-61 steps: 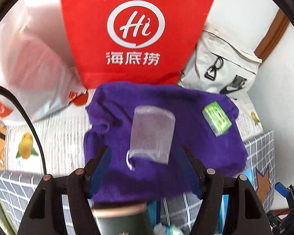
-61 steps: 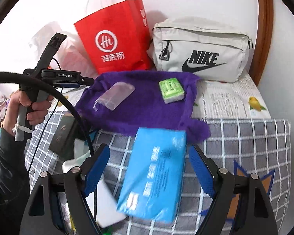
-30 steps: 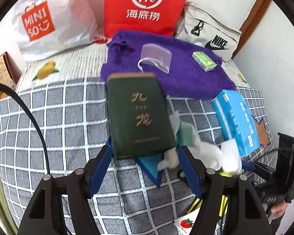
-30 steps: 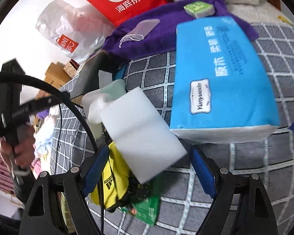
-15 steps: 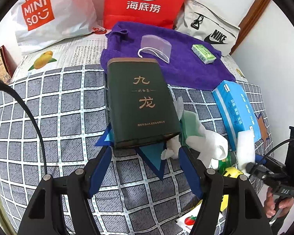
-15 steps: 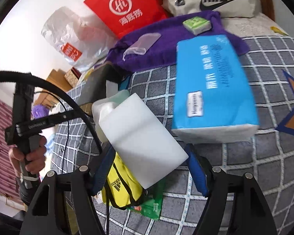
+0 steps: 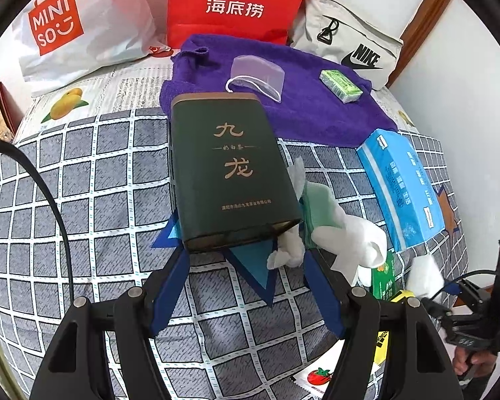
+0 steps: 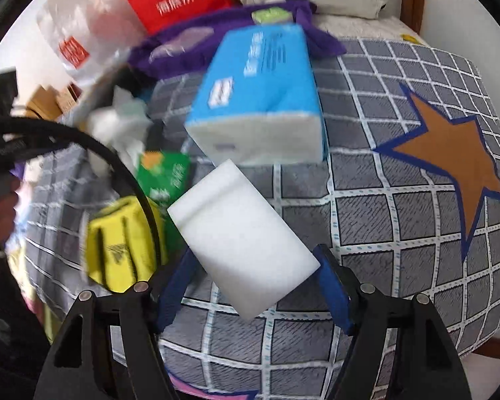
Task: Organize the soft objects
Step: 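Grasp the white gloves with the left tool while the right tool holds the sponge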
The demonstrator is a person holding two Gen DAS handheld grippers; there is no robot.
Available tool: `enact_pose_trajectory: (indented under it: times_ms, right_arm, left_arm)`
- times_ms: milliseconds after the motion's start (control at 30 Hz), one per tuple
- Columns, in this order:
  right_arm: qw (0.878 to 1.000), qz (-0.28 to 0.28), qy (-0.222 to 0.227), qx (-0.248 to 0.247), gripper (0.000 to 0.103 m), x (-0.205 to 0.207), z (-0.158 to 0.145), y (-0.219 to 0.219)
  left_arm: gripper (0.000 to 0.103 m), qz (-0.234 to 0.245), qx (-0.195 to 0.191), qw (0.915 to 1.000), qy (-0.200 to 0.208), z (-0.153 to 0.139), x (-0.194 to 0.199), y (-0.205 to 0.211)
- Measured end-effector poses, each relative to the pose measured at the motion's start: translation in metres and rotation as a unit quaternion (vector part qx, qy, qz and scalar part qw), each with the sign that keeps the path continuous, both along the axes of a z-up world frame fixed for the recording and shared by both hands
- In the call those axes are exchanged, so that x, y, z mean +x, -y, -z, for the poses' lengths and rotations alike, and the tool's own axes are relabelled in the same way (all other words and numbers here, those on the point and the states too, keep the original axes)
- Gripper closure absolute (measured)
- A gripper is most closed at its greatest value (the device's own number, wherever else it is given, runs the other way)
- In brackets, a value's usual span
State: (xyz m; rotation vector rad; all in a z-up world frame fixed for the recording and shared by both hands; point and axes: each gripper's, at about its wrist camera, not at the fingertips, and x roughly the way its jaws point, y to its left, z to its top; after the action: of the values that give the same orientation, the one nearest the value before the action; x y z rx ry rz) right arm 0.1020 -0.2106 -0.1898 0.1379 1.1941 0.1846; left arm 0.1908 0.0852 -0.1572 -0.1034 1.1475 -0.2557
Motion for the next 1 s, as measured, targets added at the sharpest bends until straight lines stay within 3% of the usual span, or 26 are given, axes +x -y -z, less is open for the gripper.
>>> enact_pose_trajectory:
  times_ms: [67,133,200,400,467,533,600,767,967,1000]
  right_arm:
    - [1.0,-0.009,0.005,-0.009,0.029,0.0,0.003,-0.001]
    - [1.0,-0.011,0.015,-0.016,0.018,0.002,0.001,-0.001]
    - [0.999,-0.014,0.023,-0.027,0.015,0.004,0.002,-0.002]
    - [0.998,-0.039,0.041,-0.023,0.015,0.014,0.007,-0.01]
    - [0.997,-0.048,0.053,-0.016,0.021,0.011,0.007,-0.01]
    - [0.997,-0.06,0.049,-0.002,0.037,0.007,0.006,-0.01]
    - [0.997,-0.066,0.045,0.011,0.041,0.003,0.004,-0.007]
    - [0.996,-0.068,0.054,0.021,0.045,-0.007,-0.005,-0.001]
    - [0.995,-0.07,0.061,0.032,0.046,-0.015,-0.013,0.007]
    - [0.995,-0.07,0.061,0.033,0.046,-0.015,-0.013,0.009]
  left_arm:
    - [0.034,0.0,0.0,1.0,-0.003,0.001,0.001,0.001]
    - [0.034,0.0,-0.005,0.9999,-0.009,0.003,0.001,0.002]
    - [0.034,0.002,-0.009,0.9999,-0.012,0.003,0.0,0.003]
    - [0.034,0.019,-0.01,0.9997,-0.008,0.001,-0.012,0.011]
    - [0.034,0.031,-0.011,0.9995,-0.002,-0.004,-0.019,0.016]
    - [0.034,0.039,-0.017,0.999,0.009,-0.01,-0.028,0.022]
    - [0.034,0.053,-0.027,0.998,0.022,-0.015,-0.035,0.033]
    - [0.034,0.062,-0.051,0.9959,0.042,-0.018,-0.033,0.057]
    - [0.037,0.058,-0.032,0.9971,0.039,-0.003,-0.016,0.084]
    - [0.042,0.053,-0.035,0.9973,0.036,0.0,-0.013,0.085]
